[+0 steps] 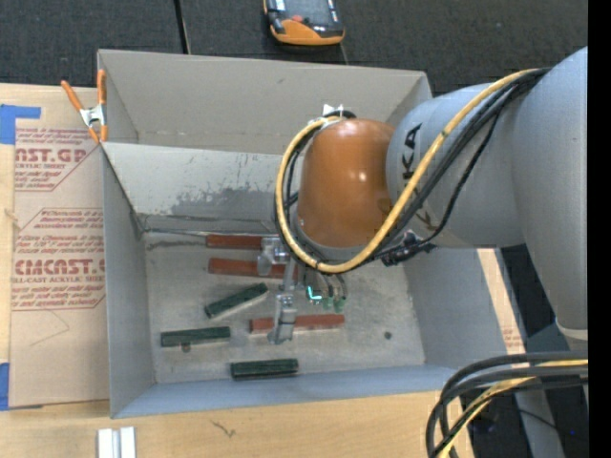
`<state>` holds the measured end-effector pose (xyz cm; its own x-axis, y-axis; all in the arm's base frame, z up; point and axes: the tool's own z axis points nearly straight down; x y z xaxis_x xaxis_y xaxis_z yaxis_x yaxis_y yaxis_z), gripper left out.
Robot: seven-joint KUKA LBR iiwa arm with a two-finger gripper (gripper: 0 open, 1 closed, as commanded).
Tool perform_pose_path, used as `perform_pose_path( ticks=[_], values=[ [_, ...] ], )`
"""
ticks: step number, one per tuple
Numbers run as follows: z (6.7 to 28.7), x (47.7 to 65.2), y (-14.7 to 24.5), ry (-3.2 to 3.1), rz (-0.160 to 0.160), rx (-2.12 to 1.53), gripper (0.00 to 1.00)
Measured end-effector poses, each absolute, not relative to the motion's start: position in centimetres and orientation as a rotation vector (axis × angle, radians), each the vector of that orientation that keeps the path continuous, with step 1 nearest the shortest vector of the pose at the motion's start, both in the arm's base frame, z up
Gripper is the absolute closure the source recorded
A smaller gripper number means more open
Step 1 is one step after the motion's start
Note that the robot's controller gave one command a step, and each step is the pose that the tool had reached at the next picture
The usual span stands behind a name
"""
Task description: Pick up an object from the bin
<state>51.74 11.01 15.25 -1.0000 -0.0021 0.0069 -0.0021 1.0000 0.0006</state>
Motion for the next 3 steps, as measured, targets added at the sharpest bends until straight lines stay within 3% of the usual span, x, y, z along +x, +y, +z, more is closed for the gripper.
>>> perform_pose_path(
  ticks=[1, 2, 3],
  values=[
    [15.6, 51.9, 11.0, -3.142, -0.002, 0.001, 0.0],
    [9.0, 52.6, 8.2, -3.147, -0.001, 0.035, 0.0],
    [6.9, 54.3, 10.7, -3.14, 0.0, 0.048, 0.0]
  ],
)
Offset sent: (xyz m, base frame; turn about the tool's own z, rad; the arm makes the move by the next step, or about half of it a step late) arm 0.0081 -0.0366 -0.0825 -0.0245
